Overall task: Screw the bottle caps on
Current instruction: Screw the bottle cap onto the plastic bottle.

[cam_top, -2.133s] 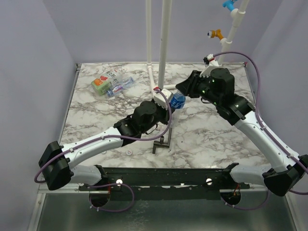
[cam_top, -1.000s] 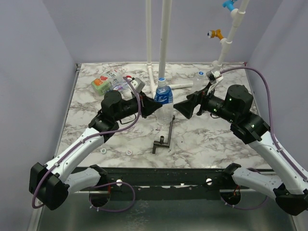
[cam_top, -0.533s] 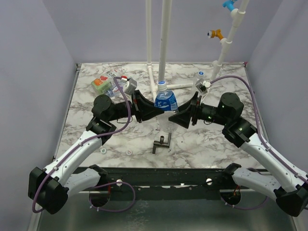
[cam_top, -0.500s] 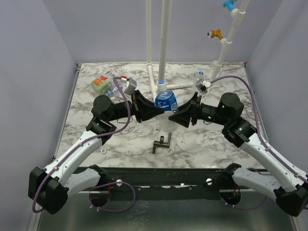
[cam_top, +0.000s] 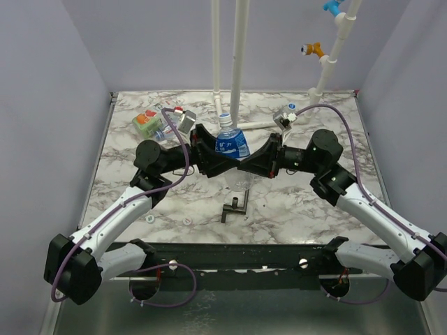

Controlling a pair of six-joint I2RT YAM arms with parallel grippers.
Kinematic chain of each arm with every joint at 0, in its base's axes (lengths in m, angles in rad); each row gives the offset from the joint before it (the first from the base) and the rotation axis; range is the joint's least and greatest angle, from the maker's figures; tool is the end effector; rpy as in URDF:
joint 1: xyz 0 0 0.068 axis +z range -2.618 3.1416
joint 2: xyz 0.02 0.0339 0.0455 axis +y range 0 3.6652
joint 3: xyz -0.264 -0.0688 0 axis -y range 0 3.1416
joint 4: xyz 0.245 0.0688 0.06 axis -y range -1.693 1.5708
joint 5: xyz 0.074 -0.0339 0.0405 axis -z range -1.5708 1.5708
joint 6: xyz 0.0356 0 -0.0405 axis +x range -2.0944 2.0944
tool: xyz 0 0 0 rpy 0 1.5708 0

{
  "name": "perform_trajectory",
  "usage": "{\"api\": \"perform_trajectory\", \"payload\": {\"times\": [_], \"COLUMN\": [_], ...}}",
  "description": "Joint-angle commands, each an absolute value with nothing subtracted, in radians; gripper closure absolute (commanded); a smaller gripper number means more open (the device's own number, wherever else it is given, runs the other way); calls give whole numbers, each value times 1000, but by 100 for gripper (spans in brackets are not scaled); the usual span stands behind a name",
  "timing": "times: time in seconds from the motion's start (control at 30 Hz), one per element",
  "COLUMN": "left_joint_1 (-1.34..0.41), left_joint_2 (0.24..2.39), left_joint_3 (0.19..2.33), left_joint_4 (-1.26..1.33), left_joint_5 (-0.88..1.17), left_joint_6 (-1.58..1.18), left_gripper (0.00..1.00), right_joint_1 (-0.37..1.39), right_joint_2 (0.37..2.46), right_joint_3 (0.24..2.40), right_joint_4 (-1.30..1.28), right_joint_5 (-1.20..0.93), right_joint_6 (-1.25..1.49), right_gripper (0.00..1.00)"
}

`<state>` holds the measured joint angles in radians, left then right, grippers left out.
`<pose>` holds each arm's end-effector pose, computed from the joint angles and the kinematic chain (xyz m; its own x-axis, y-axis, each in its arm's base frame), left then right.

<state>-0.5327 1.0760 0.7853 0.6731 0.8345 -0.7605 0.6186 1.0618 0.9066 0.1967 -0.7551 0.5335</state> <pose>0.1911 -0.1433 0.3696 -0.4104 -0.2954 -0.8627 0.8977 0.0356 -0.4392 0.1834 0.1605 0.3696 -0.4694 0.1205 -0.8748 -0.8611 0.1567 0.4836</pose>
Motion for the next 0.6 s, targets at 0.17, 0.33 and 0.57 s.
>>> {"api": "perform_trajectory", "payload": {"times": [0.17,0.33,0.57], "left_joint_1": [-538,-537,-538], "left_joint_2": [1100,1106,1131], "left_joint_3": [726,752,809], "left_joint_4": [830,747,546], "left_joint_5": [699,787,1035], "left_joint_6": [-796,-692,-532], "left_gripper": [100,100,100], "right_joint_1": [621,621,620], "right_joint_2": [1045,993,924], "right_joint_3": [868,895,993], "right_joint_4": [260,133,14], "right_joint_5": [-746,-652,-586], "right_joint_6": [559,500,422], "right_gripper": [90,19,0]}}
